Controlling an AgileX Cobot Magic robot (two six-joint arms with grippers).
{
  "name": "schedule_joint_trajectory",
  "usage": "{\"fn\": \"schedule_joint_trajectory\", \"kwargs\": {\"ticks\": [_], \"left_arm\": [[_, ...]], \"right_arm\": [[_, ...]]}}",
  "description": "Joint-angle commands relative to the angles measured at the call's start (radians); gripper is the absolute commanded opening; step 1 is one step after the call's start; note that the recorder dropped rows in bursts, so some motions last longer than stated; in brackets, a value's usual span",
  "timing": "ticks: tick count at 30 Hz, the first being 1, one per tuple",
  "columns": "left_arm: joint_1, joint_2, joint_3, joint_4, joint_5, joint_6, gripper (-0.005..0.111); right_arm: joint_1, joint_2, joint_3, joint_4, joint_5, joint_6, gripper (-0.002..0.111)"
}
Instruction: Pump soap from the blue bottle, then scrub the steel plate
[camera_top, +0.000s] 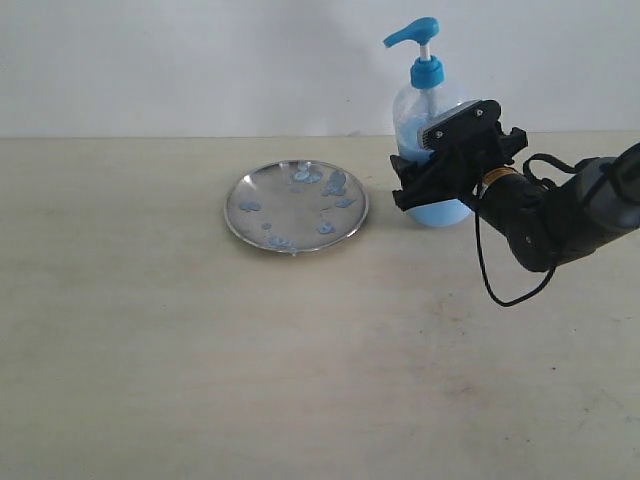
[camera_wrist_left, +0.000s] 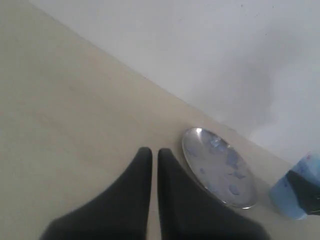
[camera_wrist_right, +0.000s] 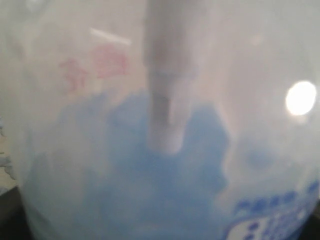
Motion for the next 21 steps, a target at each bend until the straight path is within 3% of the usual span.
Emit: {"fn": "schedule_joint_trajectory", "kwargs": {"ticks": [1,6,9,14,21], "left_arm": [[-0.006,0.326,-0.241,-0.006,-0.031,0.27,0.004],[-0.006,0.656,-0.487,-0.006,0.03,0.346,0.004],[-0.056,0.807,-0.613,-0.006,0.062,0.411,0.004],[-0.214,1.03,-0.849,-0.006,0.092,0.651,0.004],[-0.289,1.218,-1.09,-0.032,0.094,0.699,0.004]], "right_arm": [[0.002,-0.003,-0.003,-0.018,0.005,-0.021,0.0],[0.002,-0.003,-0.003,-0.018,0.005,-0.007,0.0],[0.002,-0.003,-0.004,-0.016,0.005,0.012,0.0],[0.002,0.0,-0.033,-0.014,0.055,0.02,0.0],[0.002,0.0,-0.082,-0.01,0.111,0.023,0.0]]}}
